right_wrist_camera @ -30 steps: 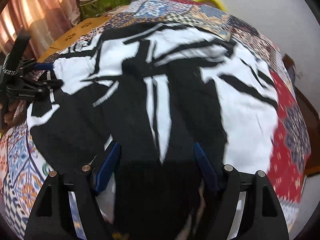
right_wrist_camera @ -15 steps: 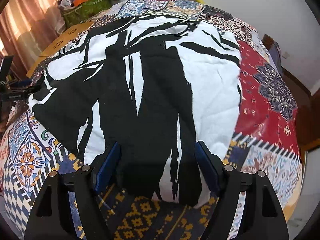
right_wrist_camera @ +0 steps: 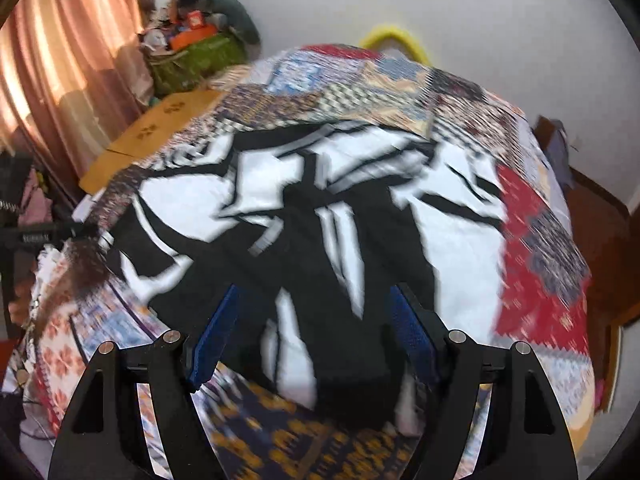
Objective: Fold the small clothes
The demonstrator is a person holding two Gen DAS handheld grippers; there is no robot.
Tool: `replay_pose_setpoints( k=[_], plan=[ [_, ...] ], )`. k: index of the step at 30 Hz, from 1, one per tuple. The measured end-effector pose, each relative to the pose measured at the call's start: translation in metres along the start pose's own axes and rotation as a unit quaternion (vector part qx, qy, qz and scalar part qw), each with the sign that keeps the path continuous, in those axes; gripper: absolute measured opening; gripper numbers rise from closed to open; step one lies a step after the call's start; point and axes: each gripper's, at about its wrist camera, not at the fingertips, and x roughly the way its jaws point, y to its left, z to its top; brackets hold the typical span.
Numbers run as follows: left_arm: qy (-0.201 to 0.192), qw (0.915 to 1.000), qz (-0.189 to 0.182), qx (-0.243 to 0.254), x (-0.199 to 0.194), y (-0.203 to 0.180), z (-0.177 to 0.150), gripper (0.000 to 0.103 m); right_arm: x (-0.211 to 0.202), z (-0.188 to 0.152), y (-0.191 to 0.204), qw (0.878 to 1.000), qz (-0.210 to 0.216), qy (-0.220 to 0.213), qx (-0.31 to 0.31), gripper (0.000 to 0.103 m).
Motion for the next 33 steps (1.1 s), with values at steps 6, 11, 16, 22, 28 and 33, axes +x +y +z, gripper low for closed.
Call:
replay_pose_setpoints(
  k=[6, 11, 16, 22, 28, 33],
  plan=[
    [0.052, 0.9965, -0.063, -0.018, 0.011, -0.010, -0.024, 0.085, 0.060, -0.001, 0.022, 0.998, 0.027, 0.055, -0.004, 0.078],
    [0.086, 0.9891, -0.113, -0.040, 0.022, -0.015, -0.032, 0.085, 0.070, -0.009, 0.027, 0.996, 0.042, 0.080, -0.001, 0.079],
    [0.099, 0.9783, -0.166, -0.076, 0.038, -0.018, -0.019, 0.085, 0.070, -0.014, 0.028, 0.995, 0.054, 0.087, 0.000, 0.080],
    [0.091, 0.9724, -0.186, -0.106, 0.061, -0.026, 0.005, 0.085, 0.070, -0.015, 0.026, 0.994, 0.058, 0.088, 0.002, 0.081],
    [0.064, 0.9845, -0.119, -0.113, 0.076, -0.031, 0.031, 0.044, 0.070, -0.015, 0.026, 0.994, 0.060, 0.088, 0.003, 0.081],
    [0.029, 0.9906, -0.052, -0.123, 0.082, -0.036, 0.042, 0.027, 0.068, -0.018, 0.027, 0.994, 0.063, 0.087, 0.008, 0.082]
  ],
)
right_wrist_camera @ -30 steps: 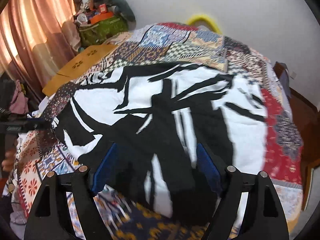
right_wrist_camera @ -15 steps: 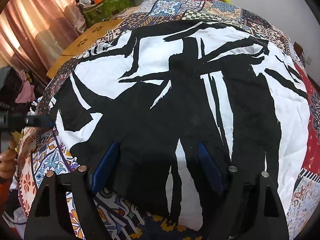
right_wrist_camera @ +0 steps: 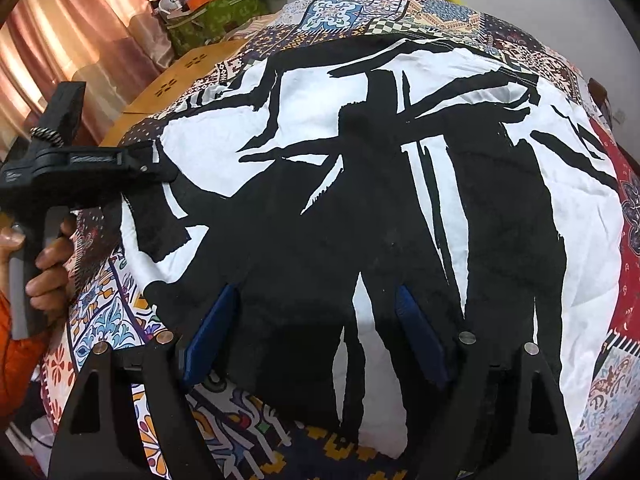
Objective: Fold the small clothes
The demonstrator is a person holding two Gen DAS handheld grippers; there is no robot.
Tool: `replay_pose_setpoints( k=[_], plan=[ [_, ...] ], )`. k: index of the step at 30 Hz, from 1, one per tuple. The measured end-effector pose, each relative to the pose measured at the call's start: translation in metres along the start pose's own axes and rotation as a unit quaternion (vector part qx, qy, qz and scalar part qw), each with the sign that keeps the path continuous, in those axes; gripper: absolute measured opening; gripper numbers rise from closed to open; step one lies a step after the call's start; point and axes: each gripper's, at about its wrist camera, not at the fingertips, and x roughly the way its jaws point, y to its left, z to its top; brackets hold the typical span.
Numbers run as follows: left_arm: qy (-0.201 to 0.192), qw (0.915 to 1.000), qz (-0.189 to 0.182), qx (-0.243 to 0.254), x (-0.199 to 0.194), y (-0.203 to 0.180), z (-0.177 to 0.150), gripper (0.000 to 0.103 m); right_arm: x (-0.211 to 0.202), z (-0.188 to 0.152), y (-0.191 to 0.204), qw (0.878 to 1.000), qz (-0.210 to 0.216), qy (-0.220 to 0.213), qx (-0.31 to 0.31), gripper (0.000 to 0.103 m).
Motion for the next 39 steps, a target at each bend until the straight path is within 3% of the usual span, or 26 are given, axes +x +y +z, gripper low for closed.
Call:
replay_pose_setpoints(
  k=[6, 9, 12, 13, 16, 19, 22, 24, 27, 30, 32, 35, 39],
  plan=[
    [-0.060, 0.9951, 0.039, 0.069, -0.032, -0.014, -0.009, 0.014, -0.019, -0.005, -0.009, 0.999, 0.014, -0.011, 0.028, 0.078],
    [-0.110, 0.9841, 0.069, 0.121, -0.064, -0.022, -0.017, 0.013, -0.041, -0.012, -0.024, 0.998, -0.010, -0.037, 0.043, 0.079],
    [-0.165, 0.9640, 0.116, 0.173, -0.091, -0.032, -0.028, 0.012, -0.060, -0.024, -0.036, 0.995, -0.063, -0.061, 0.041, 0.079],
    [-0.185, 0.9533, 0.140, 0.193, -0.098, -0.037, -0.033, 0.011, -0.062, -0.027, -0.038, 0.994, -0.074, -0.062, 0.041, 0.079],
    [-0.217, 0.9341, 0.173, 0.225, -0.107, -0.050, -0.037, 0.010, -0.055, -0.038, -0.049, 0.994, -0.088, -0.041, 0.046, 0.079],
    [-0.234, 0.9279, 0.169, 0.236, -0.113, -0.066, -0.036, 0.009, -0.036, -0.050, -0.052, 0.996, -0.075, -0.016, 0.050, 0.077],
    [-0.242, 0.9313, 0.126, 0.242, -0.124, -0.100, -0.029, 0.008, -0.038, -0.051, -0.061, 0.996, -0.050, -0.023, 0.065, 0.078],
    [-0.241, 0.9336, 0.090, 0.249, -0.132, -0.122, -0.028, 0.007, -0.038, -0.051, -0.064, 0.996, -0.043, -0.024, 0.069, 0.079],
    [-0.231, 0.9292, 0.021, 0.288, -0.137, -0.170, -0.039, 0.007, -0.038, -0.051, -0.062, 0.997, -0.047, -0.022, 0.062, 0.080],
    [-0.173, 0.9223, -0.053, 0.341, -0.122, -0.210, -0.059, 0.007, -0.038, -0.051, -0.064, 0.997, -0.043, -0.023, 0.065, 0.080],
    [-0.109, 0.9179, -0.098, 0.369, -0.098, -0.225, -0.073, 0.007, -0.037, -0.051, -0.062, 0.997, -0.044, -0.024, 0.064, 0.080],
    [-0.064, 0.9136, -0.095, 0.390, -0.068, -0.228, -0.091, 0.007, -0.037, -0.050, -0.064, 0.997, -0.042, -0.024, 0.066, 0.080],
    [-0.011, 0.9152, -0.080, 0.395, -0.035, -0.215, -0.103, 0.007, -0.037, -0.050, -0.064, 0.997, -0.041, -0.024, 0.066, 0.080]
  ],
)
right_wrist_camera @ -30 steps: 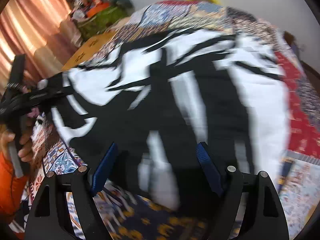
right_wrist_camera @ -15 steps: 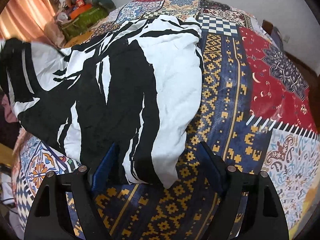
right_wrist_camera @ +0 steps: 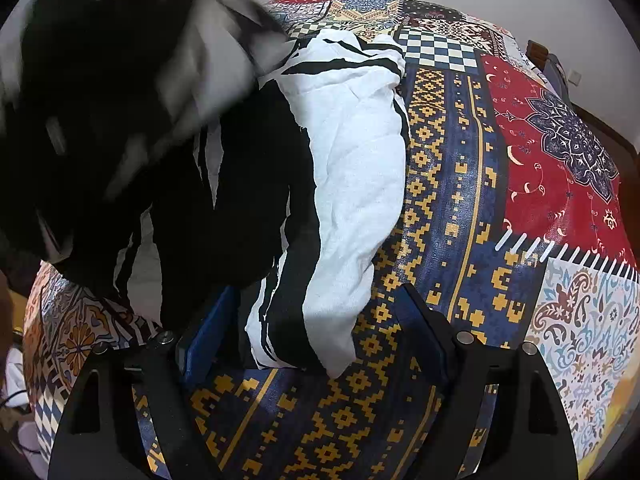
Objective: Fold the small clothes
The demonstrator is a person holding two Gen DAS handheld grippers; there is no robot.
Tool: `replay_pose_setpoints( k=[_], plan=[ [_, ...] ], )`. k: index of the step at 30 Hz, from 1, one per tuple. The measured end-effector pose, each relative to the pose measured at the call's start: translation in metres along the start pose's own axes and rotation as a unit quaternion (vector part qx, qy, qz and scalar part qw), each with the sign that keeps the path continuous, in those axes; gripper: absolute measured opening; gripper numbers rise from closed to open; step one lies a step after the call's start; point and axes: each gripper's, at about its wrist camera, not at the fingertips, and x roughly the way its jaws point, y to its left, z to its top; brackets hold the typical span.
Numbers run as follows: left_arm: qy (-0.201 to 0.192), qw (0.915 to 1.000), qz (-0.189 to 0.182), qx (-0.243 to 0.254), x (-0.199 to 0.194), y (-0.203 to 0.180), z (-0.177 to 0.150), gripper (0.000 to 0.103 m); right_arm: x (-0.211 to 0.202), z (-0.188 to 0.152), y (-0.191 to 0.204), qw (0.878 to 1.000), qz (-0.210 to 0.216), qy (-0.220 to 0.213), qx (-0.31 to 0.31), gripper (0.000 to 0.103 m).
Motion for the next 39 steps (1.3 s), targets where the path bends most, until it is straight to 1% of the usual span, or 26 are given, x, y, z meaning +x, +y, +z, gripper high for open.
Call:
replay_pose_setpoints(
  k=[1, 3, 6, 9, 10, 12, 14, 15, 16, 17, 21, 23, 25, 28, 30, 32, 34, 37, 39],
  plan=[
    [0.011, 0.9999, 0.000, -0.001, 0.005, 0.002, -0.003, 0.007, 0.000, 0.000, -0.001, 1.000, 0.001, 0.000, 0.000, 0.080],
    [0.020, 0.9998, 0.002, -0.001, 0.011, 0.004, -0.005, 0.007, 0.000, 0.000, 0.000, 1.000, 0.002, -0.001, 0.001, 0.080],
    [0.019, 0.9998, -0.001, 0.001, 0.010, 0.004, -0.004, 0.007, 0.000, 0.000, -0.001, 1.000, 0.000, -0.003, 0.002, 0.080],
    [0.017, 0.9997, -0.001, 0.014, 0.008, -0.003, -0.001, 0.007, 0.000, -0.001, 0.000, 1.000, 0.000, -0.003, 0.004, 0.080],
    [0.020, 0.9996, 0.004, 0.020, 0.006, -0.005, -0.002, 0.008, -0.001, -0.001, -0.002, 1.000, 0.001, -0.003, 0.006, 0.079],
    [0.022, 0.9995, 0.006, 0.023, 0.003, -0.008, -0.004, 0.014, -0.004, -0.003, -0.004, 1.000, 0.003, -0.004, 0.011, 0.079],
    [0.017, 0.9997, -0.004, 0.019, -0.006, -0.012, -0.009, 0.029, -0.008, -0.004, -0.005, 1.000, 0.004, -0.004, 0.011, 0.079],
    [0.012, 0.9998, -0.008, 0.016, -0.012, -0.012, -0.011, 0.034, -0.011, -0.005, -0.005, 1.000, 0.002, -0.005, 0.010, 0.079],
    [0.005, 0.9998, -0.011, 0.015, -0.016, -0.012, -0.012, 0.043, -0.014, -0.006, -0.005, 1.000, -0.001, -0.007, 0.008, 0.079],
    [-0.002, 0.9998, -0.014, 0.015, -0.022, -0.011, -0.011, 0.049, -0.017, -0.006, -0.004, 1.000, -0.006, -0.009, 0.006, 0.079],
    [-0.040, 0.9991, -0.011, 0.009, -0.051, -0.005, -0.009, 0.057, -0.037, -0.006, -0.005, 0.999, -0.018, -0.030, -0.002, 0.079],
    [-0.061, 0.9982, 0.003, -0.005, -0.063, 0.005, -0.007, 0.067, -0.048, -0.005, -0.006, 0.999, -0.023, -0.042, -0.002, 0.079],
    [-0.079, 0.9965, 0.017, -0.024, -0.072, 0.022, -0.004, 0.070, -0.059, -0.004, -0.008, 0.998, -0.027, -0.054, -0.001, 0.079],
    [-0.086, 0.9937, 0.047, -0.055, -0.072, 0.049, -0.002, 0.071, -0.076, 0.001, -0.010, 0.996, -0.032, -0.078, 0.001, 0.079],
    [-0.073, 0.9934, 0.067, -0.058, -0.064, 0.059, -0.006, 0.071, -0.085, 0.006, -0.008, 0.995, -0.031, -0.096, 0.003, 0.079],
    [-0.042, 0.9928, 0.098, -0.054, -0.043, 0.068, -0.014, 0.071, -0.093, 0.014, -0.006, 0.993, -0.026, -0.112, 0.005, 0.079],
    [-0.003, 0.9926, 0.111, -0.049, -0.016, 0.074, -0.027, 0.071, -0.094, 0.020, 0.001, 0.992, -0.018, -0.121, 0.001, 0.079],
    [0.032, 0.9919, 0.117, -0.037, 0.012, 0.072, -0.042, 0.071, -0.081, 0.025, 0.016, 0.993, -0.012, -0.113, -0.015, 0.079],
    [0.033, 0.9917, 0.120, -0.033, 0.019, 0.071, -0.049, 0.072, -0.064, 0.023, 0.021, 0.995, -0.012, -0.094, -0.028, 0.079]
  ],
)
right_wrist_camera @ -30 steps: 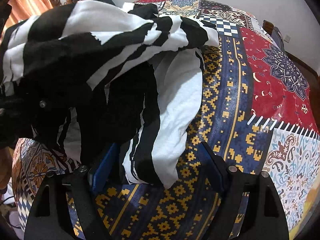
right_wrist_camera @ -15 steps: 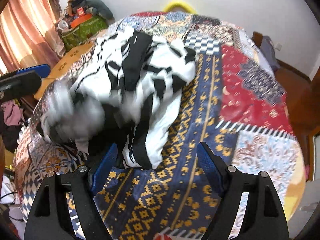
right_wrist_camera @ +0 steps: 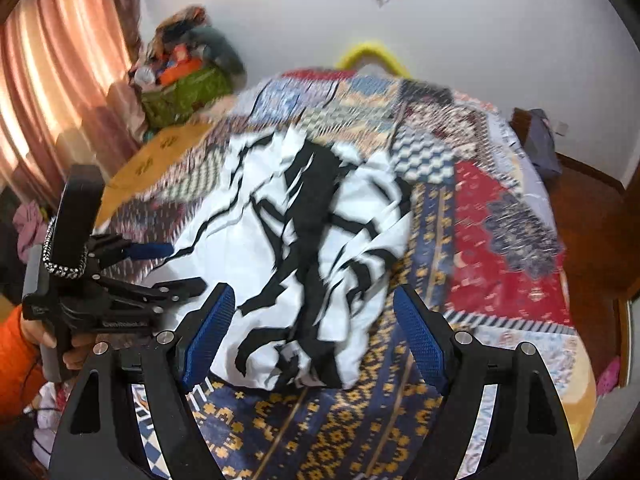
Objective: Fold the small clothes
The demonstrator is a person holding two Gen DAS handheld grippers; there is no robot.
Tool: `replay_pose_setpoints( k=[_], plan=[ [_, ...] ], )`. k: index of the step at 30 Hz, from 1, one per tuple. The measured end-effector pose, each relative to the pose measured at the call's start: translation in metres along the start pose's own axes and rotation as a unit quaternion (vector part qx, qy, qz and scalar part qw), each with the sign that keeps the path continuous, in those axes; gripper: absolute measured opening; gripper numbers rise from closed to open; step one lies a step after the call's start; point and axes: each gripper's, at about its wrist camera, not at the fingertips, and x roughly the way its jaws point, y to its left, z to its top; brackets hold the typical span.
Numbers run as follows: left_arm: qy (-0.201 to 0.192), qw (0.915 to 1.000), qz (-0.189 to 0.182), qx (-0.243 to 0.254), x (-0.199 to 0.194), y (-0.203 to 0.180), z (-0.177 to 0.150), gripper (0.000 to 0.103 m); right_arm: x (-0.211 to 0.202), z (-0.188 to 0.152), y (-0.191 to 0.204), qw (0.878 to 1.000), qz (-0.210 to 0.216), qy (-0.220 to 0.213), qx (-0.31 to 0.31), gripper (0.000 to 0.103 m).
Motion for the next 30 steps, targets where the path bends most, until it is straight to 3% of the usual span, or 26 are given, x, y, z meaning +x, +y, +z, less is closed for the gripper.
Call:
replay_pose_setpoints(
  k=[4, 7, 10, 17, 21, 30],
  plan=[
    [0.001, 0.9997, -0.017, -0.015, 0.000, 0.009, -0.002, 0.072, 0.032, -0.020, -0.002, 0.999, -0.006, 0.052, 0.001, 0.079],
    [-0.006, 0.9999, -0.008, -0.007, -0.003, 0.011, -0.005, 0.072, 0.051, -0.035, -0.013, 0.996, -0.002, 0.082, 0.015, 0.079],
    [-0.022, 0.9996, -0.007, -0.018, -0.011, 0.018, -0.005, 0.072, 0.049, -0.033, -0.019, 0.996, 0.010, 0.085, 0.028, 0.079],
    [-0.054, 0.9976, 0.012, -0.041, -0.022, 0.049, 0.019, 0.072, 0.035, 0.018, -0.019, 0.999, 0.012, 0.031, 0.019, 0.079],
    [-0.060, 0.9970, 0.021, -0.045, -0.020, 0.059, 0.036, 0.072, 0.052, 0.050, -0.017, 1.000, 0.022, 0.011, 0.014, 0.079],
    [-0.050, 0.9969, 0.028, -0.053, 0.011, 0.074, 0.068, 0.072, 0.101, 0.096, -0.023, 0.999, 0.037, 0.024, 0.021, 0.079]
  ],
)
